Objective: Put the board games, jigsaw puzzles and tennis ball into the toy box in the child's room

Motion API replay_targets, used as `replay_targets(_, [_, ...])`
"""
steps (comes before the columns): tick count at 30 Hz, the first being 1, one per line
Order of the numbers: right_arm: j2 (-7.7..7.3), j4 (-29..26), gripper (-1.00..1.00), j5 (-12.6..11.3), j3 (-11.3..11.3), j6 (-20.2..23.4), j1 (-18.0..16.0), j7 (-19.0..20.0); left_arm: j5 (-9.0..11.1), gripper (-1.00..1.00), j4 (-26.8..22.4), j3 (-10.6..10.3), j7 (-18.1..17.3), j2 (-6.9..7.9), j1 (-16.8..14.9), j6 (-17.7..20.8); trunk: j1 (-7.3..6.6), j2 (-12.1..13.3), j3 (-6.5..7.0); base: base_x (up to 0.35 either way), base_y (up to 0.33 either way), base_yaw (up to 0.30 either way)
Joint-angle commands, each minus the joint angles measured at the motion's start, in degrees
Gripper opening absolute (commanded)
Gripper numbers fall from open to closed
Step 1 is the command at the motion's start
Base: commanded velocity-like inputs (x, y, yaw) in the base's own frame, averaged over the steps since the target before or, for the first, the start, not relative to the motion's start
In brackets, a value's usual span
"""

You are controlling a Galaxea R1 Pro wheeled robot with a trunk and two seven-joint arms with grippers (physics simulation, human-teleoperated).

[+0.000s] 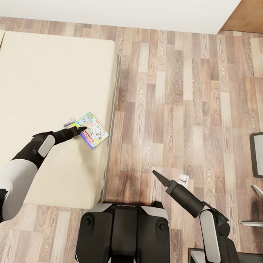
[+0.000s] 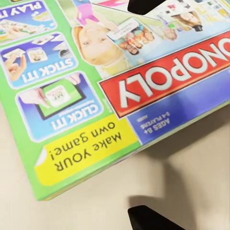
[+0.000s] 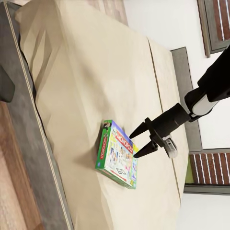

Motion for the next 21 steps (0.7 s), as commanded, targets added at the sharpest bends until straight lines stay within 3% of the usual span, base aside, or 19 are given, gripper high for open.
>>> replay_targets(1, [0.05,-0.01,1.00,-0.08,-0.12,0.33,-0.03,0.14,0.33,1.00,-0.02,0.22,-0.11,-0.02,-0.02,0.46,0.04,-0.09,-0.05,0.000,0.000,0.000])
replay_targets(21, [0.05,0.03,1.00,-0.12,-0.12,0.32,-0.03,0.14,0.32,1.00,0.04,0.14,-0.15,-0.30,-0.02,0.46,0.04,-0.09,-0.05,0.000,0.000,0.000])
